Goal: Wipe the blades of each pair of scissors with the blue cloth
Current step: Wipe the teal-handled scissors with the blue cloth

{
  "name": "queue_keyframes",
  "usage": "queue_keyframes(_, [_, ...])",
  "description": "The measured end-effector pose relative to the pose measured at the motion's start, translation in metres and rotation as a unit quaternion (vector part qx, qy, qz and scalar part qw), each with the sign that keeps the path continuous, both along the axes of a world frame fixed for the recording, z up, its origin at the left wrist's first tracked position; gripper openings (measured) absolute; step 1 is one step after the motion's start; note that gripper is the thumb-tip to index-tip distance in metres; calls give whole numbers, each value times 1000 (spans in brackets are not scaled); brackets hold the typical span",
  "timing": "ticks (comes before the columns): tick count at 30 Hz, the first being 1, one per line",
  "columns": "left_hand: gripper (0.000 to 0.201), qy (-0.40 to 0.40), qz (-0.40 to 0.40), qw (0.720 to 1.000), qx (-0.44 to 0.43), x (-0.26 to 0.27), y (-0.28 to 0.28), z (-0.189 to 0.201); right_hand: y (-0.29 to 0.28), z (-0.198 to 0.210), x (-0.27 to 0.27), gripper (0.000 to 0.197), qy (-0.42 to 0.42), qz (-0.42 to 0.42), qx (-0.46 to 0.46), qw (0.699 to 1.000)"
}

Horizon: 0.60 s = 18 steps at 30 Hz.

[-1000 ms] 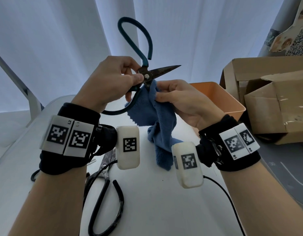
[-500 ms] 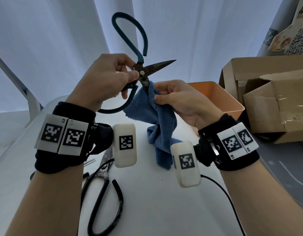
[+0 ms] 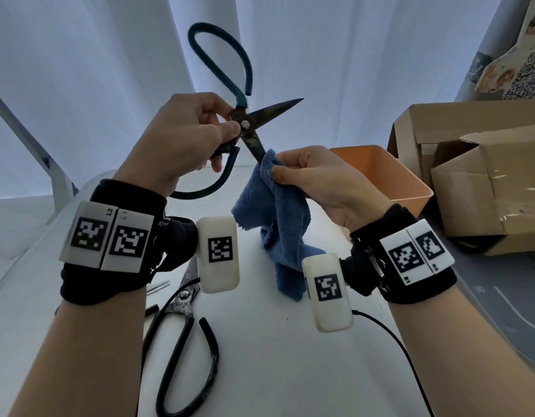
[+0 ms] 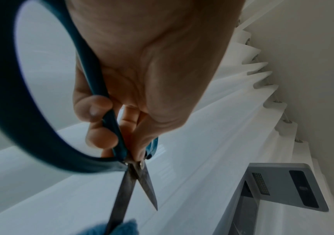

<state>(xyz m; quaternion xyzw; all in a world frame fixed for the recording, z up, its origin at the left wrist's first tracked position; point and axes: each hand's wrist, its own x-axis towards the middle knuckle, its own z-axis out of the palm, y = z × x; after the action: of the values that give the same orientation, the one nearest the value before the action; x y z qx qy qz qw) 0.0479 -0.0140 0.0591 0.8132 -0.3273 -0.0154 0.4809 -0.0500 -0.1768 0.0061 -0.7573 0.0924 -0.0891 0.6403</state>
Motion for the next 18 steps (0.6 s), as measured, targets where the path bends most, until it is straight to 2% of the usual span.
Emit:
queue_keyframes(7, [11,9,3,1000,0,2,3,1,0,0,0,27,15,25,2,1000])
queue_keyframes(15, [11,7,8,1000,-4,1,4,2,0,3,-2,7,13,15,-7,1000])
queue_keyframes(18, [12,12,10,1000,-6,2,5,3,0,2,-1,18,8,6,-16,1000])
